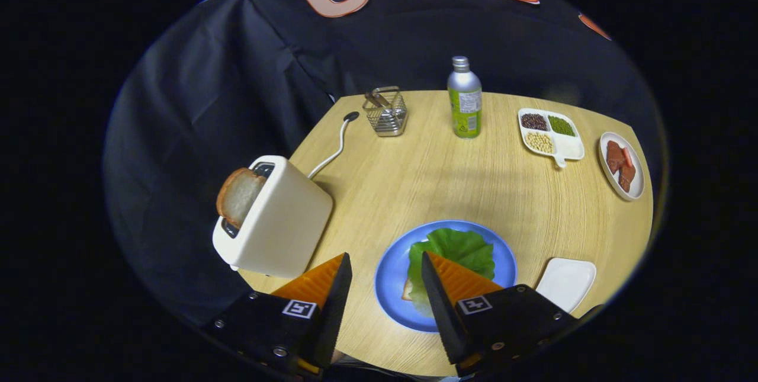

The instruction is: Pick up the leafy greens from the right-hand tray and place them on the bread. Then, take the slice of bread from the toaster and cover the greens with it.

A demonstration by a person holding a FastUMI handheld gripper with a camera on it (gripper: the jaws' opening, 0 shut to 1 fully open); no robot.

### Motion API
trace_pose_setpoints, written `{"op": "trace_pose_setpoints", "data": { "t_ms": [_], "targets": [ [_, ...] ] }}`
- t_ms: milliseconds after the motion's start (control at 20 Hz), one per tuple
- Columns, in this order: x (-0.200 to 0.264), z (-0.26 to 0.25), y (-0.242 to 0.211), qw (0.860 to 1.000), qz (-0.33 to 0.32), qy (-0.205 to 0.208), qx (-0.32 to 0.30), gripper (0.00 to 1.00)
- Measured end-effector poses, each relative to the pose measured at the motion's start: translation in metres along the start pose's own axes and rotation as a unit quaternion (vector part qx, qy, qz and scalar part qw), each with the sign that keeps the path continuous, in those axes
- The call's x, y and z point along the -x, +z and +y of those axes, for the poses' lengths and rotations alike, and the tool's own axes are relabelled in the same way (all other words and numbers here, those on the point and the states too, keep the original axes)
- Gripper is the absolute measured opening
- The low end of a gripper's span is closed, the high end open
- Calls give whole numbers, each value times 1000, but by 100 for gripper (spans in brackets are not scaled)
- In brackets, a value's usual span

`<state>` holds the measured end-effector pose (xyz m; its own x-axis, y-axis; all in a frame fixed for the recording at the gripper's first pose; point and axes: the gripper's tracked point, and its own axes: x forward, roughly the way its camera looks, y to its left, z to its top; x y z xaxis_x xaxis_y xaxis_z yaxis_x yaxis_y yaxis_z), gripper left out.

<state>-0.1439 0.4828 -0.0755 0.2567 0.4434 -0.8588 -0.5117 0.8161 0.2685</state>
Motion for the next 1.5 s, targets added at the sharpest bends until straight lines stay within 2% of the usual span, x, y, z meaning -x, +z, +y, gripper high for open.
{"op": "trace_pose_setpoints", "data": {
  "t_ms": [100,200,350,500,650,950,1100,1300,1500],
  "targets": [
    [4,20,11,1000,-2,-4,9,80],
    [5,38,17,999,4,-20,32,82],
    [1,77,28,999,17,-11,45,87],
    [-8,114,39,998,24,-4,54,87],
    [-25,145,39,997,44,23,53,87],
    [-55,179,53,996,67,11,51,87],
    [-66,189,54,997,79,9,24,82],
    [-81,184,50,995,98,-18,9,71],
    [-87,188,55,996,92,-19,1,53]
  ]
}}
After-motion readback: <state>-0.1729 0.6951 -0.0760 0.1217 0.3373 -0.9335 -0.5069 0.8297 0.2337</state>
